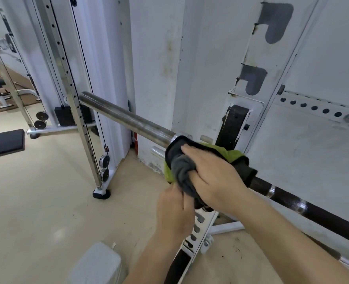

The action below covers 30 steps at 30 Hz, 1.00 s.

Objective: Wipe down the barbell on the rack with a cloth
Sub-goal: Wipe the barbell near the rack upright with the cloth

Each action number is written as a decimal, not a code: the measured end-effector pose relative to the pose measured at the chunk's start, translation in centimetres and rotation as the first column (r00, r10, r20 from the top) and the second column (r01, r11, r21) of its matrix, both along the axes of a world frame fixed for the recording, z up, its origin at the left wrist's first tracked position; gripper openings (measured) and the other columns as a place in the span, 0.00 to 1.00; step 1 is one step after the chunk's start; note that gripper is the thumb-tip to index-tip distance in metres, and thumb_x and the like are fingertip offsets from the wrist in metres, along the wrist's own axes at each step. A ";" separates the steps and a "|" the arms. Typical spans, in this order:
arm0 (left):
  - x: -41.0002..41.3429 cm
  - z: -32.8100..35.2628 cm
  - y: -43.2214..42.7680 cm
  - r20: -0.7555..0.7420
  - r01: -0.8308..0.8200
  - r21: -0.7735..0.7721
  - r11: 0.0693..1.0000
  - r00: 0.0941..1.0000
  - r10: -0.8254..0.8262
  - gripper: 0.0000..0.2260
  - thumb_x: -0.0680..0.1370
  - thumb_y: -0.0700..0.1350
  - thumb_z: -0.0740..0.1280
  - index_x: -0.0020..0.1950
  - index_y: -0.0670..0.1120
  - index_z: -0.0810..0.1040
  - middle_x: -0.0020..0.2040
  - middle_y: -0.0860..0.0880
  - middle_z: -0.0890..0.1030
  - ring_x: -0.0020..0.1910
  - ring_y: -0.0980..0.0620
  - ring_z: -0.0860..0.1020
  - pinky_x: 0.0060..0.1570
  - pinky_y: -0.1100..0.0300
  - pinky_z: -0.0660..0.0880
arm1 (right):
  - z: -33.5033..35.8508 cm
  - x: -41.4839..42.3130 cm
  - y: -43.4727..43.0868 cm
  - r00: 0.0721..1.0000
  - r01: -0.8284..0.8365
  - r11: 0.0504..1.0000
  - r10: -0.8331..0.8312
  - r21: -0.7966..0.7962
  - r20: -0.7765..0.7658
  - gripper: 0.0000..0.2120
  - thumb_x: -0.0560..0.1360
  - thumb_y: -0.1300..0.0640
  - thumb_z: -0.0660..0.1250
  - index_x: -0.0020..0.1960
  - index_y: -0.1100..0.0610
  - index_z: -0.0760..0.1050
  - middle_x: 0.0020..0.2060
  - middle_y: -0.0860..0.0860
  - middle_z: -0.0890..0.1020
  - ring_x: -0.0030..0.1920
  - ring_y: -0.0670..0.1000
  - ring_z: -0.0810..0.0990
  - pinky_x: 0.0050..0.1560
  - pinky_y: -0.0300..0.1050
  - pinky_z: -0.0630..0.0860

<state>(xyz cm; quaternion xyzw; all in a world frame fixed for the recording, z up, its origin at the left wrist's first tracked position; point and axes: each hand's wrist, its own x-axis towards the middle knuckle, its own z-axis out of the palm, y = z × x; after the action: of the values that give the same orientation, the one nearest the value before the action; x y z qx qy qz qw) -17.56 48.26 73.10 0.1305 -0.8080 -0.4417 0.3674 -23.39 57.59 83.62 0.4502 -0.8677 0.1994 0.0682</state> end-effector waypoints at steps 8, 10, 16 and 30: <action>-3.8 6.9 -1.4 0.123 0.255 -0.496 0.830 0.967 -0.224 0.18 0.81 0.50 0.54 0.65 0.49 0.76 0.61 0.51 0.80 0.62 0.52 0.75 0.69 0.49 0.67 | -1.5 1.4 6.6 0.907 0.222 0.974 -0.223 -0.045 -0.357 0.16 0.77 0.58 0.54 0.50 0.59 0.80 0.41 0.53 0.82 0.41 0.53 0.79 0.44 0.42 0.72; -4.6 7.9 -2.3 0.258 0.328 -0.596 0.733 0.943 -0.212 0.22 0.81 0.55 0.51 0.67 0.50 0.76 0.65 0.53 0.79 0.66 0.53 0.74 0.74 0.50 0.60 | -2.2 2.6 7.3 0.917 0.268 0.953 -0.298 -0.144 -0.266 0.16 0.78 0.55 0.54 0.53 0.58 0.80 0.43 0.51 0.83 0.44 0.52 0.79 0.48 0.40 0.69; -2.0 5.7 -5.1 0.218 0.246 -0.689 0.682 0.967 -0.129 0.18 0.82 0.50 0.52 0.59 0.47 0.80 0.54 0.49 0.84 0.62 0.48 0.76 0.76 0.49 0.59 | -3.9 0.7 2.5 0.987 0.056 0.970 -0.090 -0.236 -0.136 0.23 0.79 0.57 0.58 0.72 0.63 0.70 0.68 0.57 0.76 0.69 0.55 0.73 0.70 0.52 0.68; -6.7 10.7 -9.1 0.495 0.501 -0.858 0.108 0.865 -0.079 0.23 0.83 0.59 0.52 0.74 0.50 0.68 0.75 0.53 0.70 0.78 0.52 0.61 0.78 0.47 0.50 | -4.1 1.6 8.1 0.883 0.217 0.974 -0.224 -0.063 -0.412 0.22 0.78 0.57 0.56 0.67 0.61 0.76 0.63 0.54 0.81 0.62 0.51 0.81 0.67 0.53 0.73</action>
<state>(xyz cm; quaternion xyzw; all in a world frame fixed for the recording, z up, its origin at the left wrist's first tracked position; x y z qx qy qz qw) -24.30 39.12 83.85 -0.2279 -0.9547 0.1424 0.1275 -21.75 65.66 79.56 0.3803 -0.8771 0.0964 0.2770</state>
